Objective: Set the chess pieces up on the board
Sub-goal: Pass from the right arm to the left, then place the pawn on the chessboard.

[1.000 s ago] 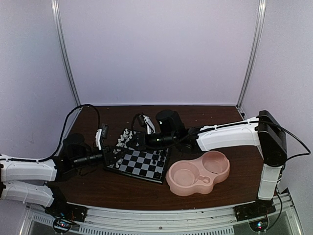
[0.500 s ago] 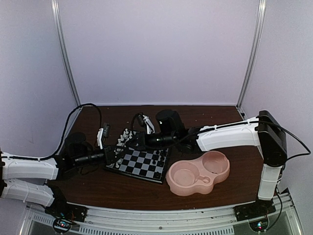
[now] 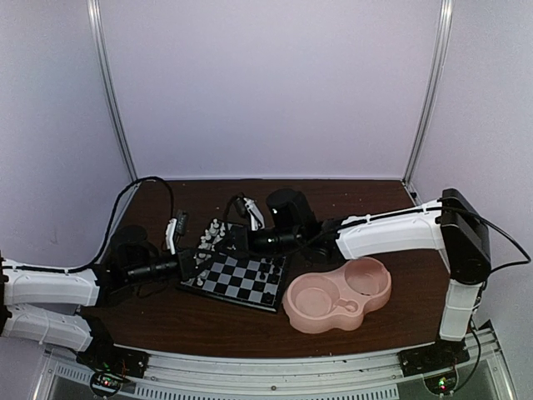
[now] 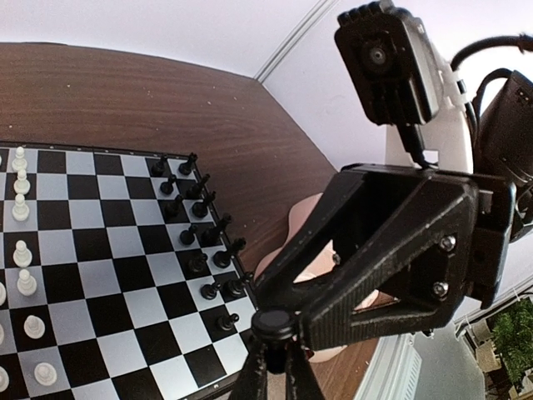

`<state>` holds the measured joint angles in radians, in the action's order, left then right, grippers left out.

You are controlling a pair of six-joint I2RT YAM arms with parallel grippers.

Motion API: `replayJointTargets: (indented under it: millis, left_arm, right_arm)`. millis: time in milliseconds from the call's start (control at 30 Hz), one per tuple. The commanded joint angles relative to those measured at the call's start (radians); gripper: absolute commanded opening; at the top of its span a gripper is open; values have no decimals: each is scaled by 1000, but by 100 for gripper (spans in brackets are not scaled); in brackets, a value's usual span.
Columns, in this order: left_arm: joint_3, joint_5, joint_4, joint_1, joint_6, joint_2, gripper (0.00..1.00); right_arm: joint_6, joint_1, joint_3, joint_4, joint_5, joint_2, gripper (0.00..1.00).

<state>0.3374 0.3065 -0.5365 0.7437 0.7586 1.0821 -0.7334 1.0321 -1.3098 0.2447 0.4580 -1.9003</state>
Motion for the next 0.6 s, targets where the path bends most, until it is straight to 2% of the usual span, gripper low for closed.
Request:
replayJointTargets:
  millis: [0,67,300,433,567]
  left_arm:
    - [52,-1,103,6,-16,-41,0]
    - [83,0,230,6,-35,-60,0]
    - [288,-24,821,6,-135,-59,0]
    - [425,2,1015,24,-181,34,0]
    - [564,-109,1159,83,-226,153,0]
  right_arm:
    - [59,1,47,-18,-72,79,31]
    - [96,-1,67,-47,-110,108,35]
    - [241,-6,172,-174,-282,263,38]
    - [296,-5,233,-219,-363,358,38]
    - [343,-6,298,-236,-422,460,38]
